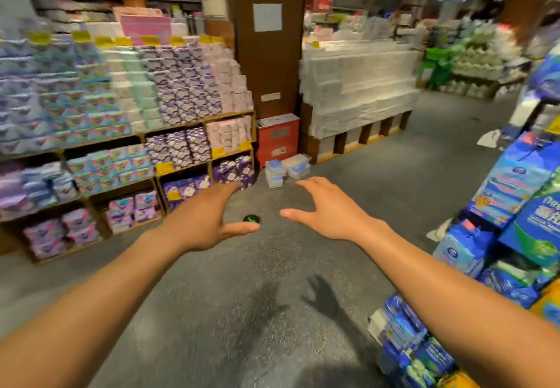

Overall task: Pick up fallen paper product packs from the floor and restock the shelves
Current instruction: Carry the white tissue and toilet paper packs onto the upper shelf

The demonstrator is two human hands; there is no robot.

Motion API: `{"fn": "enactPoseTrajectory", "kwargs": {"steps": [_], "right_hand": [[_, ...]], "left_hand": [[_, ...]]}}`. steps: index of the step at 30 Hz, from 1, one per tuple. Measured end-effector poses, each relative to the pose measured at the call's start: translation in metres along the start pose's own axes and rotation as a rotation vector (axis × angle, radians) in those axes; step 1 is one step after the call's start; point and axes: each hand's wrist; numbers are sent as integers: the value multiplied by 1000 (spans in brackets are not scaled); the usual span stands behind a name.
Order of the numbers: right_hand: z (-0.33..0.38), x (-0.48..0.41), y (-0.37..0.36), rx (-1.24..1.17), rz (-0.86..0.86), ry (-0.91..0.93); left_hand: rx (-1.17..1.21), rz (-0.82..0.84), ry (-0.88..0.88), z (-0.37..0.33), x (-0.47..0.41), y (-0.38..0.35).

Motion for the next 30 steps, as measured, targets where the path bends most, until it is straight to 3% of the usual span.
{"fn": "enactPoseTrajectory", "kwargs": {"steps": [5, 15, 24, 30], "right_hand": [[-61, -124, 17, -25, -13, -106], [-118, -391, 83, -45, 2, -222], [-160, -665, 82, -23, 37, -213], [-208, -848, 127, -35, 54, -292]], "left_hand": [[52, 64, -91, 41, -153, -41], [178, 9, -97, 150, -420, -70], [280, -5, -114, 297, -670, -140], [238, 34, -149, 374, -872, -149]]}}
Point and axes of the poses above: each hand's wrist, its own x-axis away from the middle knuckle, its own y-axis out of the back of the hand, z = x × y, and after that the axes turned 15 degrees about -y, right-handed
